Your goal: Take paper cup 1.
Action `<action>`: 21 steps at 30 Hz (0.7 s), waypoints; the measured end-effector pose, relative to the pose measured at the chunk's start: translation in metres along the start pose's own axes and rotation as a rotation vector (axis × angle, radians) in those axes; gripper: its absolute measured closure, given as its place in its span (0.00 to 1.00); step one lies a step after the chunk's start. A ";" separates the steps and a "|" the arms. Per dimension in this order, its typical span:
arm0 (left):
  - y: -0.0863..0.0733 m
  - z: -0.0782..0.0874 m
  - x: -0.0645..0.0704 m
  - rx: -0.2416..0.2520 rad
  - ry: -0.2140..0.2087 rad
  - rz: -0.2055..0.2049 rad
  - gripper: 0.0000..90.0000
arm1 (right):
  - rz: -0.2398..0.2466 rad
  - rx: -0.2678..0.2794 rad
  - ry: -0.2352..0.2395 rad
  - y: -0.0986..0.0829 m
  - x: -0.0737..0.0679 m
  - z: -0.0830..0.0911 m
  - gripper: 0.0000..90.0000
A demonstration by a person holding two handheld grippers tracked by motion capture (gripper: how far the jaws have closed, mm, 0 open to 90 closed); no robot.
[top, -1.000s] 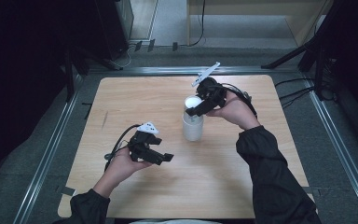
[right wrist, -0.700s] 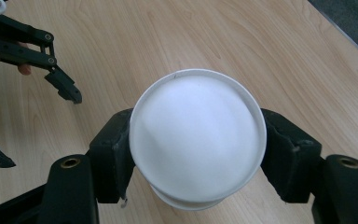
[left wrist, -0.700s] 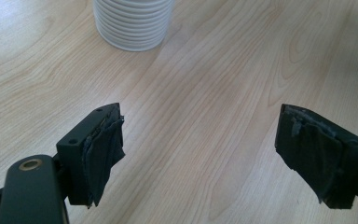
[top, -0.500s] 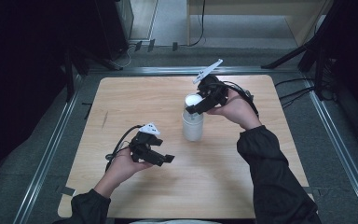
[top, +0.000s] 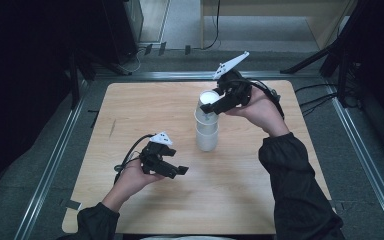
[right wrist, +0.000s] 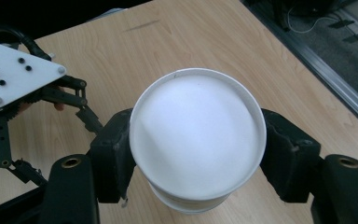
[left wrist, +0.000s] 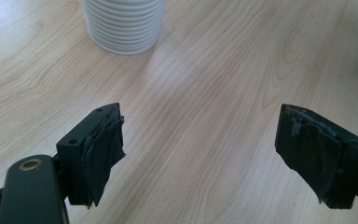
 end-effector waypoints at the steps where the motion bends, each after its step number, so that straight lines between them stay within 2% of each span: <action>1: 0.000 0.000 0.000 0.001 -0.001 -0.002 0.17 | 0.000 0.000 0.000 0.000 0.000 0.000 0.38; 4: 0.001 0.000 0.001 0.002 -0.003 -0.005 0.17 | 0.010 0.019 0.007 0.004 -0.002 0.011 0.38; 10: 0.005 0.002 0.000 0.020 -0.009 -0.005 0.17 | 0.011 0.056 -0.009 0.009 -0.002 0.034 0.38; 16: 0.012 0.003 0.001 0.024 -0.024 -0.027 0.17 | 0.035 0.044 -0.010 -0.002 -0.009 0.052 0.38; 18: 0.012 0.004 0.001 0.015 -0.027 -0.036 0.17 | 0.028 0.050 0.013 -0.005 -0.012 0.055 0.38; 19: 0.013 0.004 0.000 0.012 -0.027 -0.041 0.17 | 0.024 0.066 0.046 -0.008 -0.015 0.057 0.38; 21: 0.014 0.004 0.000 0.016 -0.031 -0.042 0.17 | 0.019 0.053 0.057 -0.015 -0.017 0.057 0.38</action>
Point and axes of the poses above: each handheld gripper's, and its own axes: z roughly backward along the jaws, y roughly out of its top, x roughly to its right, the point moved 10 cm from there along -z, roughly forward along the jaws, and after that the axes turned 13 degrees about -y, right-handed, at the moved point
